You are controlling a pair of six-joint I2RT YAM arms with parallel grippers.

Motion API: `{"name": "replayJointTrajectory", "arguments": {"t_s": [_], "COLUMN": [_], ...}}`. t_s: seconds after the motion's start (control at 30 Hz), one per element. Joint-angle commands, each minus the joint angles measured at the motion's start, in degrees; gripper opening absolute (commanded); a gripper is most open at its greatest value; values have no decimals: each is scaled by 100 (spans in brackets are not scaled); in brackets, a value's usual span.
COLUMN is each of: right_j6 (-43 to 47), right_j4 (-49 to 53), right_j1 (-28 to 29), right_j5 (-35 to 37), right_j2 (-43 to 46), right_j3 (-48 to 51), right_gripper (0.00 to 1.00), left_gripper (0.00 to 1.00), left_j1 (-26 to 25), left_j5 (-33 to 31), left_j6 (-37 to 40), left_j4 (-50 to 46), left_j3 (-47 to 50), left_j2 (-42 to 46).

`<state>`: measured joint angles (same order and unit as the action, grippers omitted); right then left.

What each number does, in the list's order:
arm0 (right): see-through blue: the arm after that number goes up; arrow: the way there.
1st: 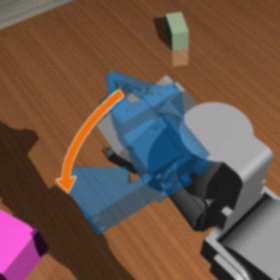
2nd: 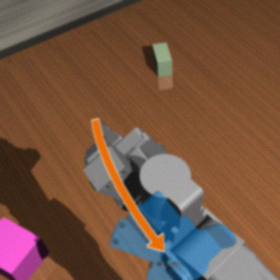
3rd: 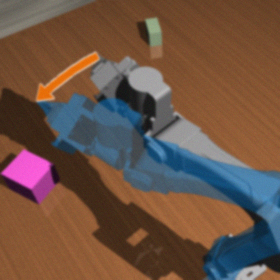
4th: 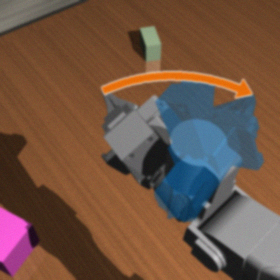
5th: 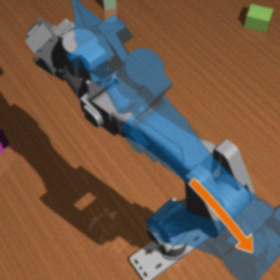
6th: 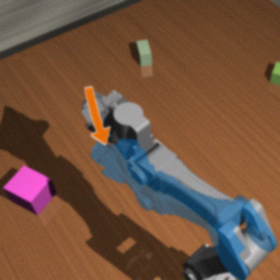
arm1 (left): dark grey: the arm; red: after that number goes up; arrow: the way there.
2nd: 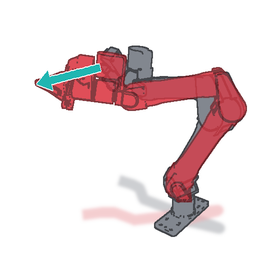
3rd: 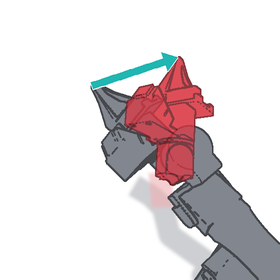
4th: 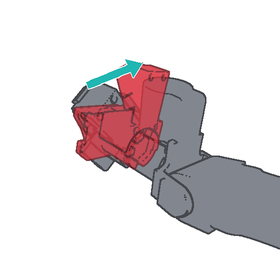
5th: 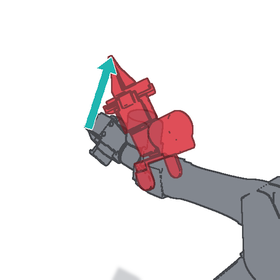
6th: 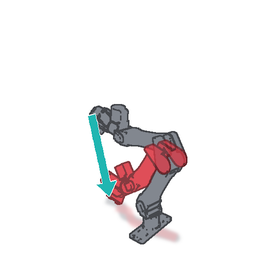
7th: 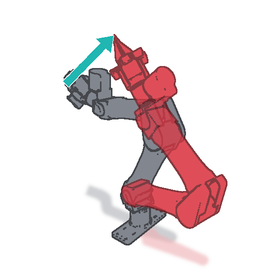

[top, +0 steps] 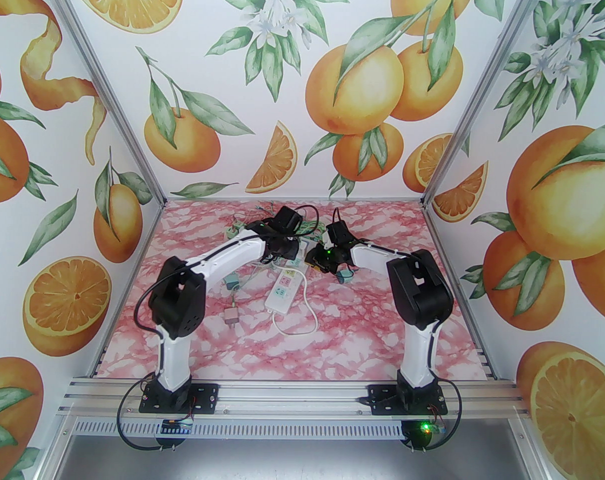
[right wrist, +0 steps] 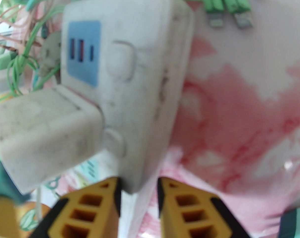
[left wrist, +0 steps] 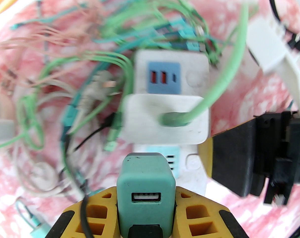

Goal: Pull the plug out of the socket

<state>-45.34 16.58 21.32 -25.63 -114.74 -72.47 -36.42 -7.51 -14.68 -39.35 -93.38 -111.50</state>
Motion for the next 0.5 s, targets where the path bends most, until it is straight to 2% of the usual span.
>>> {"name": "replayJointTrajectory", "arguments": {"t_s": [0.0,0.1,0.47], "right_j6": [122,133,95], "right_j4": [668,681,653], "right_j1": [8,12,20], "right_j5": [361,368,389], "right_j2": [110,169,264], "right_j3": [94,93,189], "right_gripper": [31,32,33], "left_gripper": [11,12,13], "left_j1": [166,392,1152], "left_j5": [90,232,1663], "left_j6": [-133,-314,-1154], "left_j4": [21,207,1182], "left_j3": [278,602,2328], "left_j2": [569,933,2058]}}
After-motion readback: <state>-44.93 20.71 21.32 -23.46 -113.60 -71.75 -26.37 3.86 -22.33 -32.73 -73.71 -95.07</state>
